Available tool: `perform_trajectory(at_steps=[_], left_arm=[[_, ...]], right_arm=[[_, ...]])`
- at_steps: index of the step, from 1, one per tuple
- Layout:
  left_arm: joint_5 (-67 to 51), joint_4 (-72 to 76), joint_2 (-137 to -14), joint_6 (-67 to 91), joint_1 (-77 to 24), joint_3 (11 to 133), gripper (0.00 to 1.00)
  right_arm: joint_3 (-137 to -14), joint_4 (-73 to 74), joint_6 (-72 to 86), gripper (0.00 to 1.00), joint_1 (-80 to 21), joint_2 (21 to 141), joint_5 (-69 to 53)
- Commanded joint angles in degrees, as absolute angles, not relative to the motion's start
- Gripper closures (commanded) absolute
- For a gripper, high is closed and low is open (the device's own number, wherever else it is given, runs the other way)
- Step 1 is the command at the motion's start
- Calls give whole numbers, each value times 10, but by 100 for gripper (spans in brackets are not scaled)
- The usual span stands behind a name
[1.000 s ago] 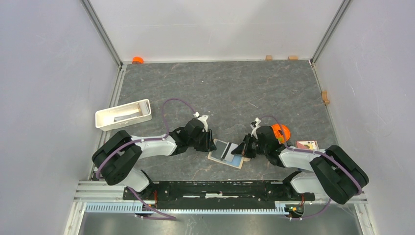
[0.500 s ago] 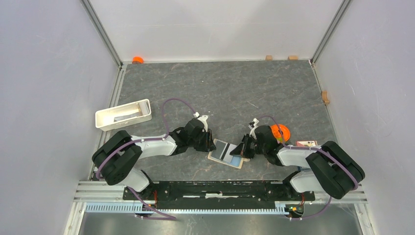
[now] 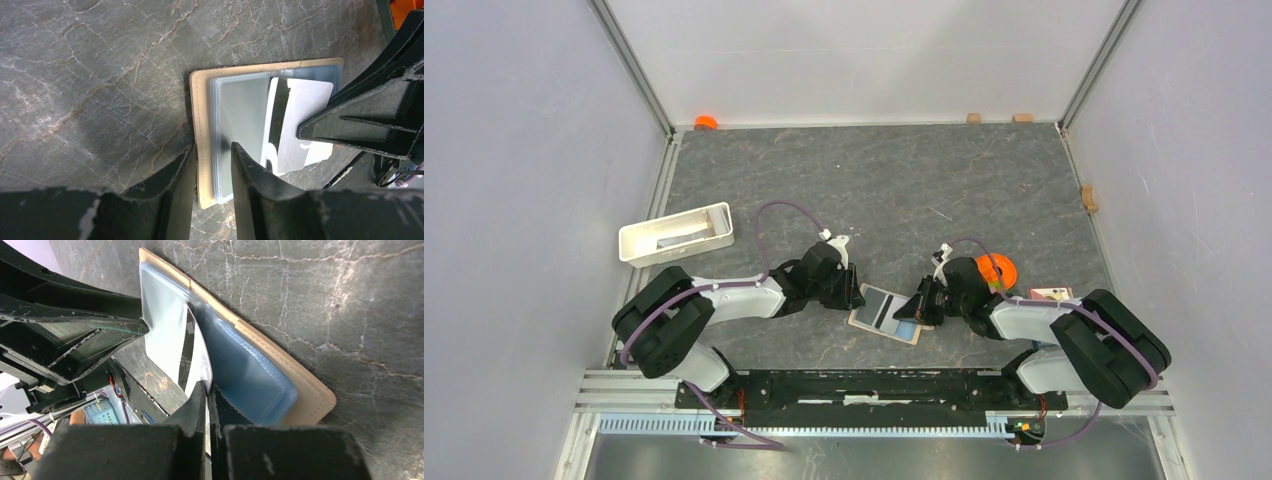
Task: Put the credit cards into the card holder
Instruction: Insert the credit card into the card holder.
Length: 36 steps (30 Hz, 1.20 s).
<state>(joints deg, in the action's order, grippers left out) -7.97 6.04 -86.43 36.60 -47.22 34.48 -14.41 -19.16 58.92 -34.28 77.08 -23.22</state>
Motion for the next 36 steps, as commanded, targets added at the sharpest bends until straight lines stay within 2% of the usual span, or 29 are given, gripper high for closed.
perform_trajectory(at_steps=[1, 16, 31, 36], left_arm=[[-93, 29, -882, 351, -474, 338, 62], [-119, 51, -886, 353, -474, 331, 63], [-140, 80, -871, 354, -474, 314, 65], [-161, 100, -876, 352, -474, 308, 65]], right_arm=[[-117, -69, 578, 100, -350, 780, -187], [-111, -52, 595, 100, -352, 793, -178], [-102, 54, 592, 100, -351, 770, -183], [-138, 75, 575, 100, -351, 796, -177]])
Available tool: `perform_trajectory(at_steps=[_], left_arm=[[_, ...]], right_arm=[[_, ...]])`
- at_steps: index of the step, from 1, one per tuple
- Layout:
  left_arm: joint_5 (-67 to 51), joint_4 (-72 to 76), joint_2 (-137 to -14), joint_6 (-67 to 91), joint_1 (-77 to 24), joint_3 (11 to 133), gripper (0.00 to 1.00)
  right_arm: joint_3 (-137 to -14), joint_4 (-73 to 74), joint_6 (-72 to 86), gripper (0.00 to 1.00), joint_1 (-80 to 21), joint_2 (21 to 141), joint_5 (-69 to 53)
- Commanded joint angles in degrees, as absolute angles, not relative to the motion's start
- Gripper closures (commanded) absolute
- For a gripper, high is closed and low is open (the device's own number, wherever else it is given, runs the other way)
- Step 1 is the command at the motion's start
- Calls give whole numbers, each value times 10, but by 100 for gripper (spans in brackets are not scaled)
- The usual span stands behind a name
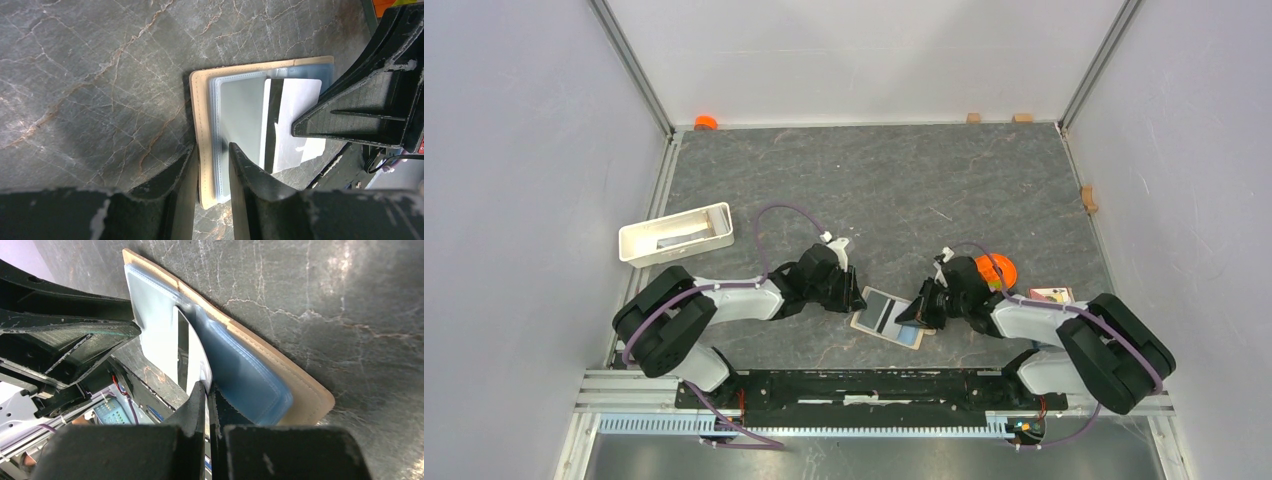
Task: Put the credit cards into the card holder
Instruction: Insert the credit card into the card holder.
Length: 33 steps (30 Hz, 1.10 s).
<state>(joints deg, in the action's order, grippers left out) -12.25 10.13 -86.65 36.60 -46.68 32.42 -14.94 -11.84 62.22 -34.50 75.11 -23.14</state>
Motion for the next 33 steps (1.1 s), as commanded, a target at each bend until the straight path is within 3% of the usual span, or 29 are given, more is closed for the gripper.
perform_trajectory(at_steps=[1, 10, 25, 33], left_arm=[[-164, 103, -876, 350, -474, 306, 65], [-180, 119, -869, 343, -474, 298, 66], [-203, 169, -855, 402, -474, 265, 72], [-176, 145, -799, 417, -474, 249, 71]], right_arm=[[-143, 81, 570, 100, -352, 803, -176], [-188, 103, 555, 100, -357, 847, -189], [-246, -57, 648, 100, -428, 882, -153], [-289, 57, 583, 76, -435, 813, -77]])
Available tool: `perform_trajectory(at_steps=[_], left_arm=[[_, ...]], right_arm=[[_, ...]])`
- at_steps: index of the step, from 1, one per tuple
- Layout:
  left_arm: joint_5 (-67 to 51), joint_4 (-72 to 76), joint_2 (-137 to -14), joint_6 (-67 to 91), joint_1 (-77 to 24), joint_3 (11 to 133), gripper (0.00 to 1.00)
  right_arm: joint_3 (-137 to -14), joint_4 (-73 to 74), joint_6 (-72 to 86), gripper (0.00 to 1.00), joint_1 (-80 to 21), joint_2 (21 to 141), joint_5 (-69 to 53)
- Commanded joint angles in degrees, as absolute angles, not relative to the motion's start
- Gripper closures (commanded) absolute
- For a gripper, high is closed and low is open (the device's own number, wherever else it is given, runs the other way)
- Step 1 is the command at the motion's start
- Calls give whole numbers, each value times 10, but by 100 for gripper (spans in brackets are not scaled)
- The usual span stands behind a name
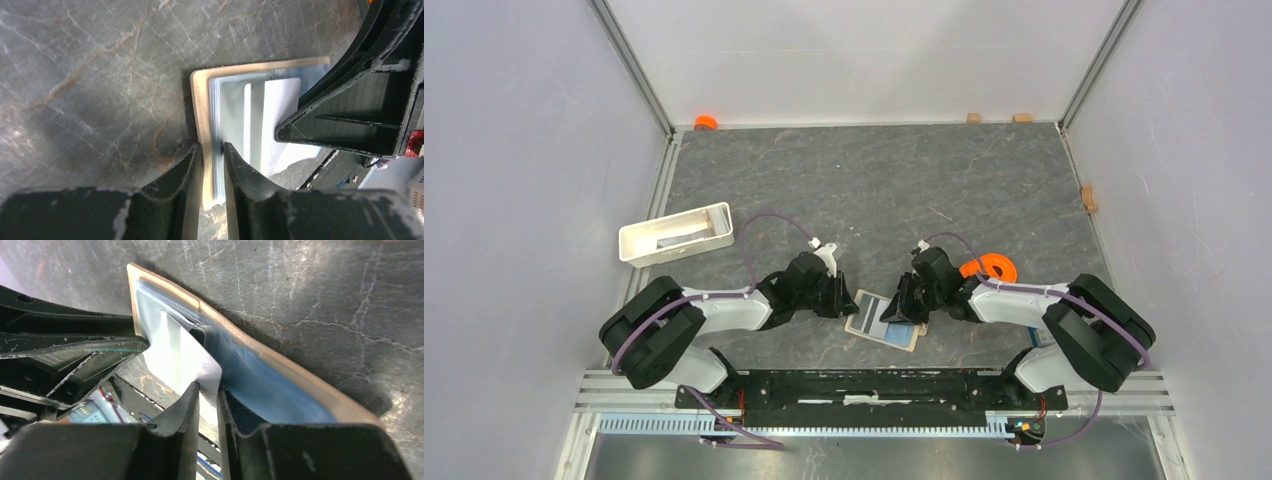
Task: Put the credit cards into the card holder
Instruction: Insert the credit card into the card holder.
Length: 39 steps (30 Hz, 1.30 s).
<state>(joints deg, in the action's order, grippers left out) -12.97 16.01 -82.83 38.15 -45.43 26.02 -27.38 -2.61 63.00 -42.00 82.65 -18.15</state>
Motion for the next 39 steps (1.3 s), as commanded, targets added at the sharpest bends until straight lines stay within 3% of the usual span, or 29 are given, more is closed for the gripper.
perform_trajectory(at_steps=[1, 8, 12, 19, 30, 39], left_arm=[[-174, 141, -792, 419, -474, 248, 70], [-149, 91, -730, 419, -474, 249, 61], [-142, 83, -707, 431, -474, 242, 55], [-145, 145, -709, 486, -475, 206, 54], [-157, 302, -811, 556, -478, 170, 64], [-174, 392, -903, 584, -483, 164, 81]], right_arm=[[-295, 74, 572, 72, -435, 802, -68], [-309, 147, 528, 52, -437, 744, -30], [-320, 170, 491, 46, -442, 721, -14], [-347, 205, 424, 41, -460, 723, -4], [-340, 174, 430, 41, -485, 736, -13], [-357, 144, 448, 43, -508, 753, -27]])
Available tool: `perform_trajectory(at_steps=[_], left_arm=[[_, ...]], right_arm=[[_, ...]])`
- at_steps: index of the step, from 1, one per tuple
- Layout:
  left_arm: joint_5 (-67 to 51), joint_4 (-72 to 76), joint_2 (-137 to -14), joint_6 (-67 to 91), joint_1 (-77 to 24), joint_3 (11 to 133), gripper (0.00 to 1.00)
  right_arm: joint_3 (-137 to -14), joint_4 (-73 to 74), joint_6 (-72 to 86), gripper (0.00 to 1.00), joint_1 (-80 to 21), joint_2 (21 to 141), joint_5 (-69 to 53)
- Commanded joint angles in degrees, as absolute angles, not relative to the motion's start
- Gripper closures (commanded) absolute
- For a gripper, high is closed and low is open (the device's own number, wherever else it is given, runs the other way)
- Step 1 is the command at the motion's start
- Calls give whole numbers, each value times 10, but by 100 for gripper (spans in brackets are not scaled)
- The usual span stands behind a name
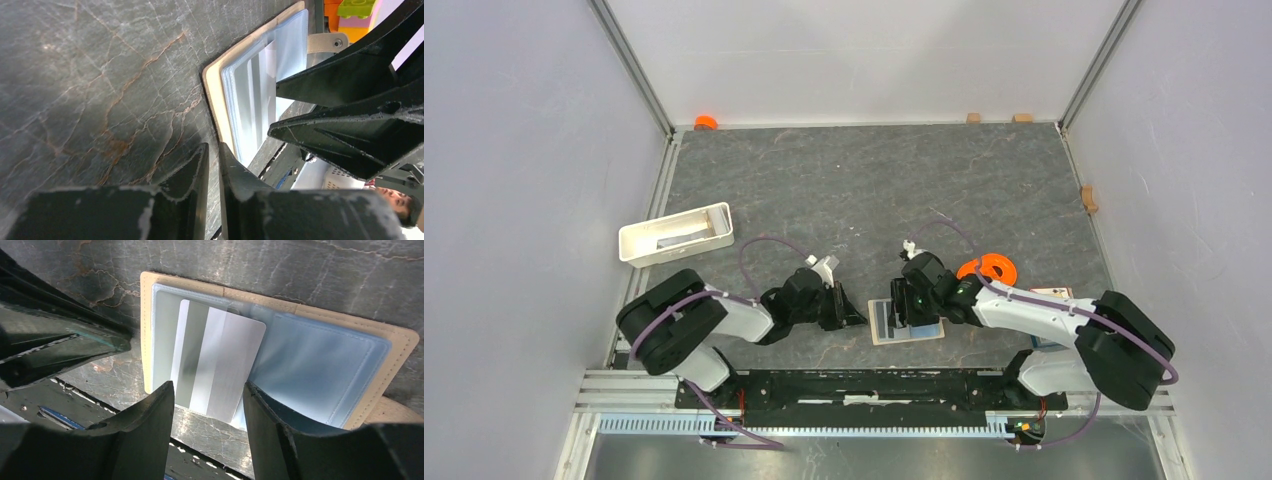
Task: Put the credit cards into the card holder
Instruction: Insert the credit card into the card holder.
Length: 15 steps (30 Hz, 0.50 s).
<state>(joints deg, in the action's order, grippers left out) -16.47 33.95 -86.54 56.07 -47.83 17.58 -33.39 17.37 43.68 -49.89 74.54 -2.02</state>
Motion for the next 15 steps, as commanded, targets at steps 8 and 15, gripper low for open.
perform_trajectory(at_steps=[8, 15], left_arm=[[-189, 449, -954, 601, -487, 166, 89], [-184, 452, -955, 601, -488, 165, 90]], right_arm=[[-370, 110, 448, 45, -522, 769, -36], [-378, 96, 448, 48, -531, 776, -43]])
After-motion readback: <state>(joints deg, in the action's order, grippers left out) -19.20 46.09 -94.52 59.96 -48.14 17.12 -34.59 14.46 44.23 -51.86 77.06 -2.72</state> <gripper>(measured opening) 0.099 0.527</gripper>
